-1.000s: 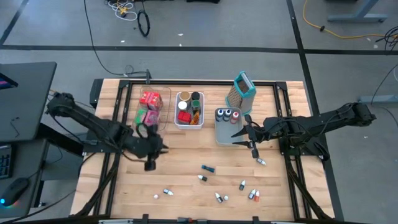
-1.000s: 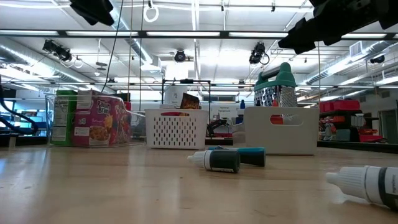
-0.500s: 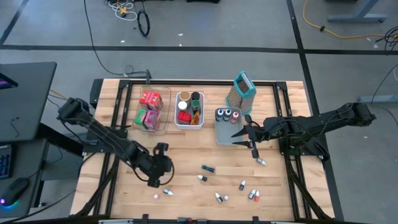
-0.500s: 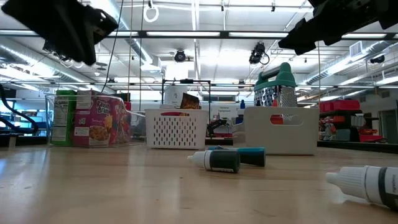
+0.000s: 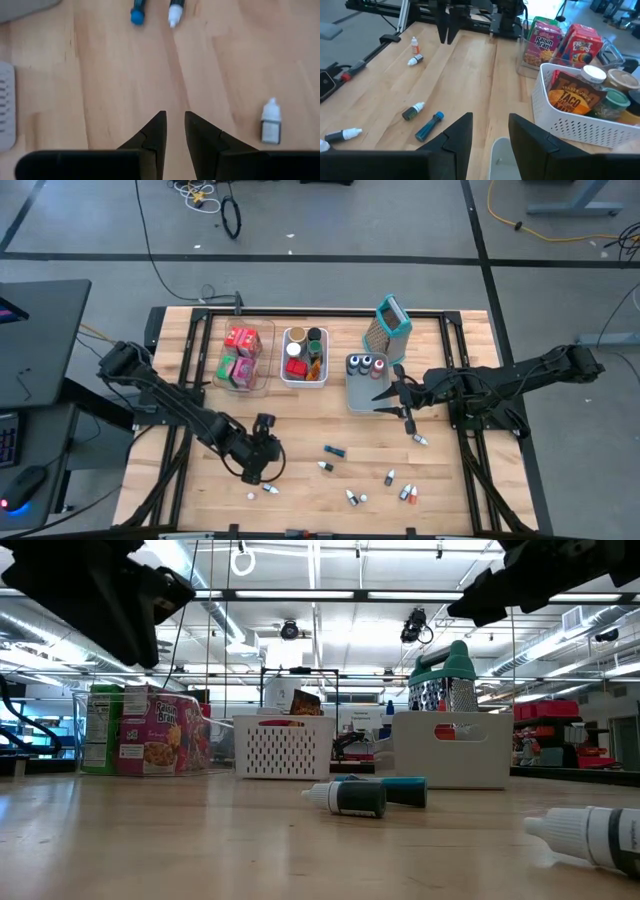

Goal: Pick & Place Kitchen Items
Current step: Put the small blue food coloring into the gray bin, then put the small red food coloring into the gray bin

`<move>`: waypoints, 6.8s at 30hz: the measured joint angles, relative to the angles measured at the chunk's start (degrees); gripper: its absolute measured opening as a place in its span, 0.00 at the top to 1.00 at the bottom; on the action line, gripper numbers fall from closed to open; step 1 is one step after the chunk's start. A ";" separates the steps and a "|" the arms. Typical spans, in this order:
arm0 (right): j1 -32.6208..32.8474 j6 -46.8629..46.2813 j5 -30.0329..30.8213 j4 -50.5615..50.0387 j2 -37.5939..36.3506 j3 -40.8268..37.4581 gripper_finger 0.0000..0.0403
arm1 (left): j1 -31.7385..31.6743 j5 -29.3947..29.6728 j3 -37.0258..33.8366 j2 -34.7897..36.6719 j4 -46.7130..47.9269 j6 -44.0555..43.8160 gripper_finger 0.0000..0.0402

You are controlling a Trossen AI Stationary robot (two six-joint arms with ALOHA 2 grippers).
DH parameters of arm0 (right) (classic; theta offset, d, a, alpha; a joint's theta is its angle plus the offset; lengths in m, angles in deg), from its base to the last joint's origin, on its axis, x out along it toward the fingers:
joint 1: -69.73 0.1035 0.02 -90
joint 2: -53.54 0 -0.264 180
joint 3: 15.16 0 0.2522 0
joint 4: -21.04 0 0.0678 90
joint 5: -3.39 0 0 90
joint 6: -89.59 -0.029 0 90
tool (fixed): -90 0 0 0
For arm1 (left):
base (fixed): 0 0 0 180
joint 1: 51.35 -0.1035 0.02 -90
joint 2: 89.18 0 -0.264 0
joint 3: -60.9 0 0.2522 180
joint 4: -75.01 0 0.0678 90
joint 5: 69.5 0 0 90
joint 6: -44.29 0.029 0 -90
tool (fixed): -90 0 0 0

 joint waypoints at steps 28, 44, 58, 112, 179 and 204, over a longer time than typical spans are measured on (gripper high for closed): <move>0.02 1.76 0.00 2.17 -0.02 0.00 0.67 | -0.24 9.21 0.02 0.05 -24.24 -0.01 0.81; 0.00 3.33 0.02 2.19 -0.02 0.00 0.67 | -0.24 8.79 0.02 0.05 -24.26 -0.01 0.81; 0.00 2.79 0.02 4.95 -0.02 0.00 0.67 | -0.26 12.82 0.07 0.07 -26.27 5.21 0.81; 11.91 -21.46 1.03 2.11 54.82 26.62 0.48 | -0.79 14.84 0.07 0.07 -16.22 2.48 0.61; -9.64 -29.69 13.36 -20.06 31.65 12.63 0.81 | -0.76 12.85 0.00 0.07 -16.76 1.89 0.62; -5.29 -26.77 14.36 -44.36 31.36 30.41 0.59 | -0.76 12.85 0.00 0.07 -16.74 1.87 0.62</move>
